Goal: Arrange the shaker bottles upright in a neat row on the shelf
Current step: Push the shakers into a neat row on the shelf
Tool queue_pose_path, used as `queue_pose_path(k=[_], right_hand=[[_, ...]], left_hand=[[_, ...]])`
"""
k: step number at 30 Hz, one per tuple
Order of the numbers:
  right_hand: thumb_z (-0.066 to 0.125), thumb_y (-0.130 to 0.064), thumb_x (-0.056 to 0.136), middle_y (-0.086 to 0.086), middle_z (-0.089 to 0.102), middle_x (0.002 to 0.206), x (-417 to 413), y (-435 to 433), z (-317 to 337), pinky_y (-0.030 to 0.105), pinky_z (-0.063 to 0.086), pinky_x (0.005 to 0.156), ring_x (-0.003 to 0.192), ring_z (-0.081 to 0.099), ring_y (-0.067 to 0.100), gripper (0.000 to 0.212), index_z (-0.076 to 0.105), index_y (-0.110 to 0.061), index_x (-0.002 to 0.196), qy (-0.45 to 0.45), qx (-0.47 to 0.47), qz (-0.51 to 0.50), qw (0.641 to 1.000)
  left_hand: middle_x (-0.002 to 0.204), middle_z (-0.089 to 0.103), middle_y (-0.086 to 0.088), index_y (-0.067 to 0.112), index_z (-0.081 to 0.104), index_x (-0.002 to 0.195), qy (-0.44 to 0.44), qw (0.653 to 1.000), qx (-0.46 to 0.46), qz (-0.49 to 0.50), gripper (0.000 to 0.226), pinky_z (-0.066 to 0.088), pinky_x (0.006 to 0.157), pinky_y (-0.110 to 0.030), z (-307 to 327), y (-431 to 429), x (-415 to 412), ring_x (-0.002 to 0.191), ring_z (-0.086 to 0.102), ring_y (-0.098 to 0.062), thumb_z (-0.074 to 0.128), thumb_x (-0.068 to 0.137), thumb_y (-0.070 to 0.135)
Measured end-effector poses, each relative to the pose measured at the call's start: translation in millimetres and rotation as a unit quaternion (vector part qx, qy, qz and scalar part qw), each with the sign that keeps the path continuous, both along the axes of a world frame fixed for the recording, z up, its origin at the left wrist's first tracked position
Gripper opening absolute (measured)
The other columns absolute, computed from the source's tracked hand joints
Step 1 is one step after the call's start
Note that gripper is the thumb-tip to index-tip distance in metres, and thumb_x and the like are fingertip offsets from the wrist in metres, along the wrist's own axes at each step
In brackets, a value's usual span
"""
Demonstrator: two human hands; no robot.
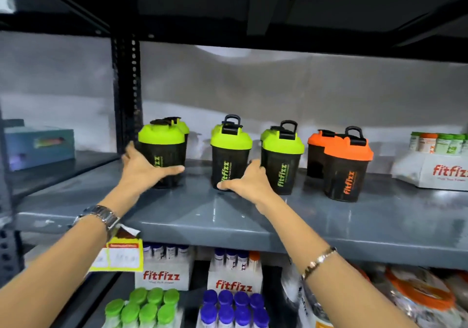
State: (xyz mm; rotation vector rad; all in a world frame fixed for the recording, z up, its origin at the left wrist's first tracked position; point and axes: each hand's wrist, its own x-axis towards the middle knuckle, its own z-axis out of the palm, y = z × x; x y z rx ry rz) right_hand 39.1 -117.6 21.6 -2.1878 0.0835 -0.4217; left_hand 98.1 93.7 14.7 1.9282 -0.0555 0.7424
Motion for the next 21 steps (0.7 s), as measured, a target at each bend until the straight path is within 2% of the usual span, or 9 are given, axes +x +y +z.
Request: queue_pose_path(k=[5,12,18,21], right_hand=[[0.085,-0.026,0.06,0.015,0.047,0.136,20.0,8.0,4.9,0.039,0.044,0.097,0.122,0.049,0.032,0.086,0.035,-0.004,0.126,0.003,0.051,-0.023,0.998],[0.084,-0.025,0.061,0.015,0.047,0.135,26.3,18.4,5.4,0.039,0.045,0.093,0.121,0.049,0.034,0.084,0.034,-0.005,0.125,0.004,0.037,-0.033,0.999],[0.084,-0.027,0.062,0.014,0.047,0.136,25.7,23.6,3.9,0.043,0.045,0.098,0.122,0.049,0.033,0.087,0.033,-0.005,0.129,-0.001,0.035,-0.037,0.999],[0.084,-0.028,0.061,0.013,0.049,0.133,24.9,23.0,1.5,0.044,0.045,0.098,0.121,0.05,0.032,0.085,0.035,-0.006,0.127,-0.012,0.04,-0.034,0.999]], left_hand=[[0.132,0.047,-0.02,0.002,0.031,0.128,0.013,0.999,0.031,-0.007,0.097,0.04,0.097,-0.04,-1.6,1.1,7.3,0.121,0.045,-0.032,0.09,0.054,0.027],[0.129,0.049,-0.017,0.005,0.033,0.126,0.027,0.999,0.038,-0.014,0.095,0.041,0.095,-0.04,2.0,12.3,13.2,0.118,0.046,-0.032,0.089,0.054,0.03],[0.124,0.053,-0.01,0.011,0.036,0.122,0.055,0.997,0.026,-0.04,0.091,0.042,0.087,-0.034,5.0,21.8,20.9,0.113,0.048,-0.027,0.09,0.053,0.032],[0.123,0.053,-0.008,0.013,0.036,0.121,0.057,0.997,0.022,-0.053,0.09,0.041,0.087,-0.033,3.1,23.9,22.6,0.112,0.048,-0.026,0.089,0.053,0.033]])
